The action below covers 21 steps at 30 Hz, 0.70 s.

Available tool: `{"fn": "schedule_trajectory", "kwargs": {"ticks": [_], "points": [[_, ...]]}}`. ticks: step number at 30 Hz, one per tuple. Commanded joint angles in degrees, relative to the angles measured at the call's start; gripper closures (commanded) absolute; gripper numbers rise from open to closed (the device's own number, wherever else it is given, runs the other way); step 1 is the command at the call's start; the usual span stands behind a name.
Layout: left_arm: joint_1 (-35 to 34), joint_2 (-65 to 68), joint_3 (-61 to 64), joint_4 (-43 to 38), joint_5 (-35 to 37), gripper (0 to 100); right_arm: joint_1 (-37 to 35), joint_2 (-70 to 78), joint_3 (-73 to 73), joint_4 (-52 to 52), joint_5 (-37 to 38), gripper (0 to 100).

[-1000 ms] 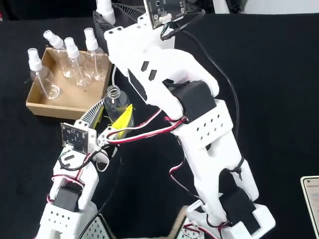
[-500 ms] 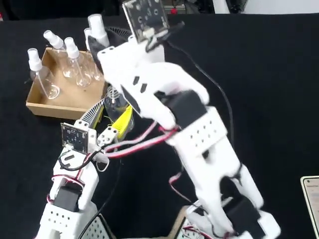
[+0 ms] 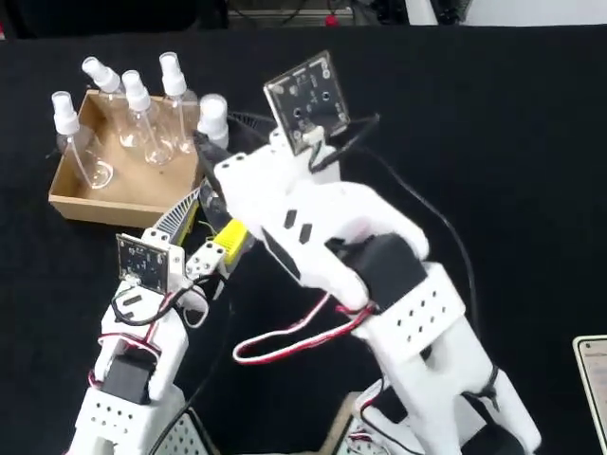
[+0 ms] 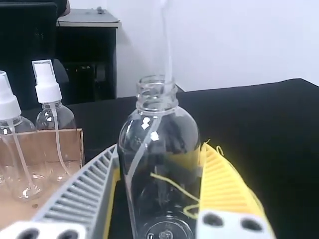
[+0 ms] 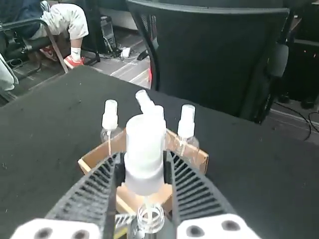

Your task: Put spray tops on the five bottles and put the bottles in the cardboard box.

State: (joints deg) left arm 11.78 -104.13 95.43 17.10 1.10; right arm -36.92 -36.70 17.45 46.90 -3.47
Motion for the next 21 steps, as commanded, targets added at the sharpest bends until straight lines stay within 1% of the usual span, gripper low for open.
{"fn": "schedule_trajectory", "kwargs": {"ticks": [1, 16, 21], "points": [[0.2, -0.4, -0.2, -1.1, 0.1, 84, -0.5, -2.4, 0.9, -1.1, 0.4, 98.4], [0.2, -0.4, 0.7, -1.3, 0.1, 84, -0.5, -2.2, 6.1, -0.5, 0.5, 98.2], [0.3, -0.4, 0.5, -1.1, 0.1, 84, -1.8, -2.2, 6.3, 0.7, 0.5, 98.2]]}}
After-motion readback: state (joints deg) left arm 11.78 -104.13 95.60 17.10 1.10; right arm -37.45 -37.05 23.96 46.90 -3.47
